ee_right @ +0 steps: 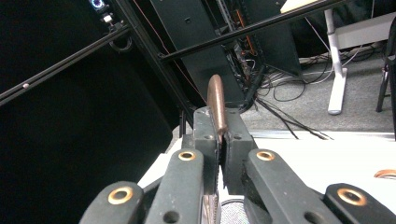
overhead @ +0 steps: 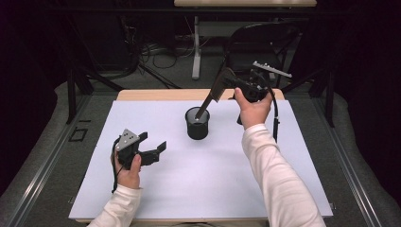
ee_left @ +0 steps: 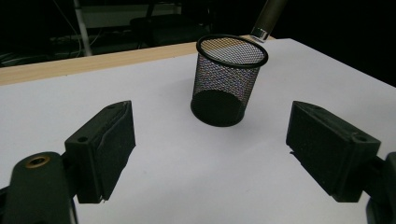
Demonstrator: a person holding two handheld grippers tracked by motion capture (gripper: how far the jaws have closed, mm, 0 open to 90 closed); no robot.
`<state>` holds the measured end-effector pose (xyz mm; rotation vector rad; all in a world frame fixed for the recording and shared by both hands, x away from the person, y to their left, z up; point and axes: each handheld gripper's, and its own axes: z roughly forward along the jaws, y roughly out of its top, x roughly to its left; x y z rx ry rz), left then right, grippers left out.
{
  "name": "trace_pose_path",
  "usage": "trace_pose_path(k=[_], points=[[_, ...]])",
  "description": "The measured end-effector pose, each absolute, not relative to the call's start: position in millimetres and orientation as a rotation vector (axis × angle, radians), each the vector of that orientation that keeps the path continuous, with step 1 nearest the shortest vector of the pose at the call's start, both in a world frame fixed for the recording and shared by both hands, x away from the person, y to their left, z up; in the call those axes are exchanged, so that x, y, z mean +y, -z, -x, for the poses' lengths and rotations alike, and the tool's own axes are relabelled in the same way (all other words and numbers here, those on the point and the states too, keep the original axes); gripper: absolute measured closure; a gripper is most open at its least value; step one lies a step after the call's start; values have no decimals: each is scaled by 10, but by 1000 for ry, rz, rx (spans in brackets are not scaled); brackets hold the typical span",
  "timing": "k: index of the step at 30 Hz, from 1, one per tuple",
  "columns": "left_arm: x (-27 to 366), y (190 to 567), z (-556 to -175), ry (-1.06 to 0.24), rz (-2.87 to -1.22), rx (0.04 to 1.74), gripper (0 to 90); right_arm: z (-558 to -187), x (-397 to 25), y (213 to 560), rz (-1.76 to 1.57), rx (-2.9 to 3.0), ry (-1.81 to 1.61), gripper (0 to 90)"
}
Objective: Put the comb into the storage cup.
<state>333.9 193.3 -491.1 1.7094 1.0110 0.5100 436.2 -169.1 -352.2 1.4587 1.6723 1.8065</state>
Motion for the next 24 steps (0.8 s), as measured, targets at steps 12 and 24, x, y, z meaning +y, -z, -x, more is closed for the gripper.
trace_pose_path(k=[12,24], points=[[1936,4910,-3341,-510,-1707,1011,156,-4455,-1653,3569,-1481,1658,-1773,874],[1935,4911,-3342,-510,-1708,1010,156,-4508,-1616,3622,-1493,1656,-1743,874]])
